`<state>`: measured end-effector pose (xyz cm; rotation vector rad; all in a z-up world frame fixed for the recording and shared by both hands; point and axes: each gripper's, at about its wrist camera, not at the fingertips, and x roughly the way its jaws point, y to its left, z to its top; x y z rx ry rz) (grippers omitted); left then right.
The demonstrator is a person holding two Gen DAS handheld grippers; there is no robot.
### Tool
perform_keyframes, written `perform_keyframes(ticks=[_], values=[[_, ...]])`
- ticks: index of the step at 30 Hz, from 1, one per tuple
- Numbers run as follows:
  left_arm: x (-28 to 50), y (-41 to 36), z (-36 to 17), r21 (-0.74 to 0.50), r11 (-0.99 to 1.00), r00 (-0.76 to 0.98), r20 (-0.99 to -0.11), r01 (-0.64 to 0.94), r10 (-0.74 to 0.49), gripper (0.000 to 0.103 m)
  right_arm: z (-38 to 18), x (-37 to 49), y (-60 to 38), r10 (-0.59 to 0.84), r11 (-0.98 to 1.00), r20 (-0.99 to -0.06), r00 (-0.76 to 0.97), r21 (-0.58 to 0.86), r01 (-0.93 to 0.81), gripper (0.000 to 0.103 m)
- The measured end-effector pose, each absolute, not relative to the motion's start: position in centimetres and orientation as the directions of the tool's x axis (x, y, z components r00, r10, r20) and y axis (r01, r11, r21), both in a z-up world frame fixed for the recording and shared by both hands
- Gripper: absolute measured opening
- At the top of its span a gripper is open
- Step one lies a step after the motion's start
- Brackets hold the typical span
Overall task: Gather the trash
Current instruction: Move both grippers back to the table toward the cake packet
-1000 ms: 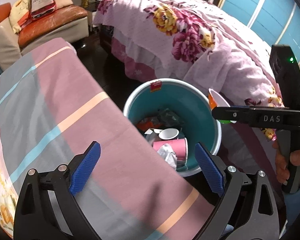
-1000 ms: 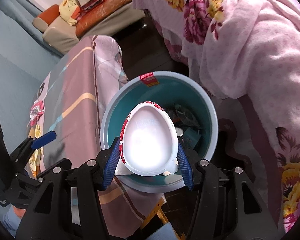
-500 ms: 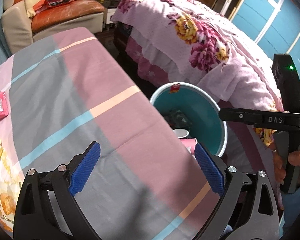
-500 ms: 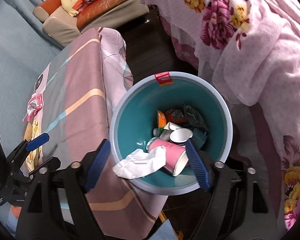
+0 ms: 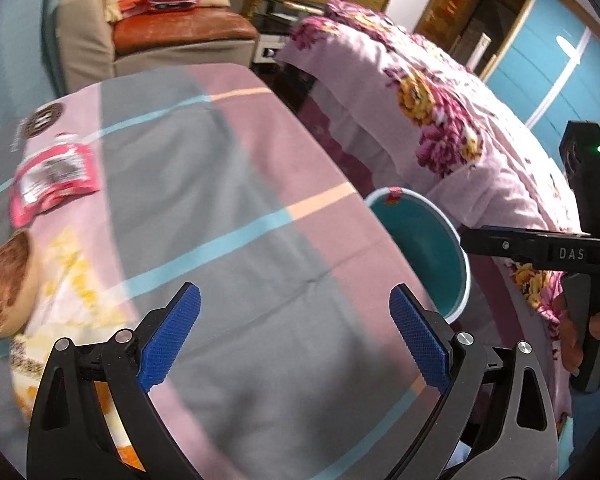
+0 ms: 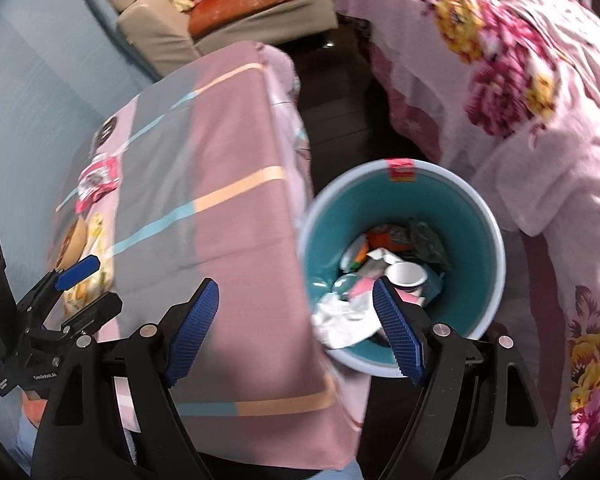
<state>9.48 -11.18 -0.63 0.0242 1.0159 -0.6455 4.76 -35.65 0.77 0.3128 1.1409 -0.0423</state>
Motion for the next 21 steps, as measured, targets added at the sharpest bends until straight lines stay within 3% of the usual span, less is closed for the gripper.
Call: perform_keyframes(ticks=[10, 21], values=[[9.6, -2.2, 0.8, -0.255, 0.872, 0.461, -0.768, 0.417, -0.445, 0.098, 0.6, 6.4, -25.9, 0.176, 0.98, -0.919, 0.354, 0.198, 0.026, 0.076], [9.5, 7.8, -1.0, -0.246, 0.932, 0.503, -0.789, 0.266, -0.352, 0.099, -2.3, 7.5, -15.8, 0.257, 0.963, -0.94, 0.226, 0.231, -0.137, 0.076]])
